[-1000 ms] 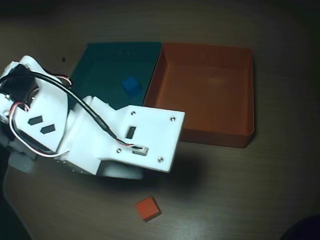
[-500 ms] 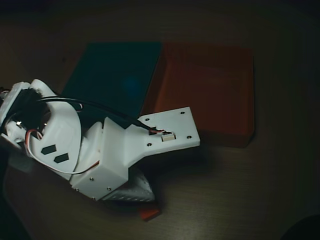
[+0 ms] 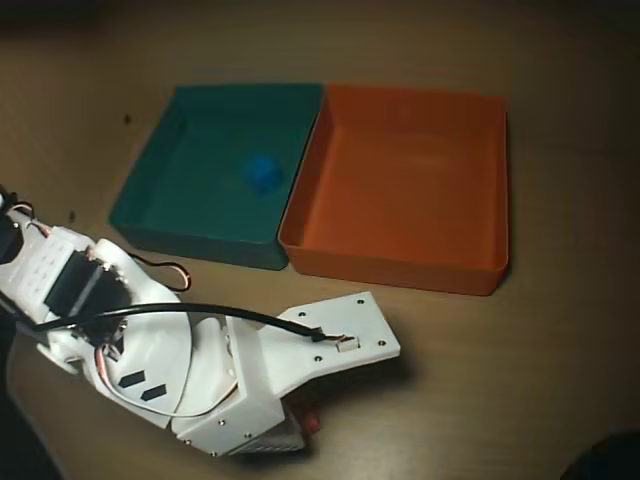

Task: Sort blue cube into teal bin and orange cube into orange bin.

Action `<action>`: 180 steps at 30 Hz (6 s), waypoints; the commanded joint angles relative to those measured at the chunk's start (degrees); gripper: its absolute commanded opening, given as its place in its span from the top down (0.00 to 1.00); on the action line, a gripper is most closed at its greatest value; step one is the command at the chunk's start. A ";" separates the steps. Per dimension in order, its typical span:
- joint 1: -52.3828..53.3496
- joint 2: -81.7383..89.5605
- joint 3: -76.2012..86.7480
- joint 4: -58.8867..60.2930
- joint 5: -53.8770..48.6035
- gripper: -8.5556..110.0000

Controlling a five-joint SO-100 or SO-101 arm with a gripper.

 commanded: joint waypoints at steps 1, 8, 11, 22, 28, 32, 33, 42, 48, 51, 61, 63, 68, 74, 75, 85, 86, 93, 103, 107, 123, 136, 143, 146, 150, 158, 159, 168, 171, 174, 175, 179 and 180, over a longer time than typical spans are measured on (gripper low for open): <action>0.26 1.85 -4.13 -0.70 -0.70 0.76; 0.44 1.85 -4.13 -0.70 -0.44 0.51; 0.44 1.14 -4.13 -0.70 -0.26 0.47; 0.53 -6.94 -4.83 -1.58 0.00 0.48; 0.53 -9.84 -5.19 -1.67 0.09 0.50; 0.26 -10.90 -5.19 -1.67 0.09 0.52; 0.18 -11.16 -5.19 -1.67 0.09 0.53; -0.53 -13.80 -5.19 -1.67 0.26 0.63; -0.53 -14.41 -5.19 -1.67 0.26 0.73; -0.53 -14.41 -5.19 -1.58 0.26 0.78; -0.26 -13.45 -4.48 -0.79 0.35 0.99; -0.26 -13.18 -5.27 -0.79 0.35 0.98; -0.44 -5.71 -4.39 -0.88 0.35 0.98; -0.88 6.06 -4.31 -0.88 0.35 0.98; -1.32 7.65 -4.31 -0.88 0.35 0.98; -6.42 12.66 -5.19 -1.23 14.85 0.98; -7.56 12.74 -5.27 -1.67 18.90 0.98; -17.40 15.82 -5.27 -1.67 42.01 0.98; -28.30 16.17 -5.36 -1.67 51.33 0.97; -30.59 12.83 -7.12 -1.67 52.03 0.97; -35.33 -14.06 -32.43 -1.67 52.38 0.97; -35.24 -17.31 -33.49 -1.67 52.38 0.70; -34.89 -17.31 -33.49 -1.67 52.29 0.53; -34.89 -17.31 -33.49 -1.67 52.29 0.53; -34.98 -17.31 -33.49 -1.67 52.29 0.55; -35.07 -16.96 -33.49 -0.88 52.38 0.75; -35.07 -16.79 -33.40 -0.88 52.38 0.79; -34.63 -15.64 -33.40 -0.79 51.50 0.98; -33.22 -13.27 -33.31 -0.70 51.42 0.97; -31.38 -9.14 -33.22 -0.70 51.33 0.97; -30.41 -7.65 -32.78 -0.70 51.33 0.97; -25.75 0.35 -27.25 -0.70 51.33 0.97; -24.61 2.55 -24.79 -0.70 51.24 0.97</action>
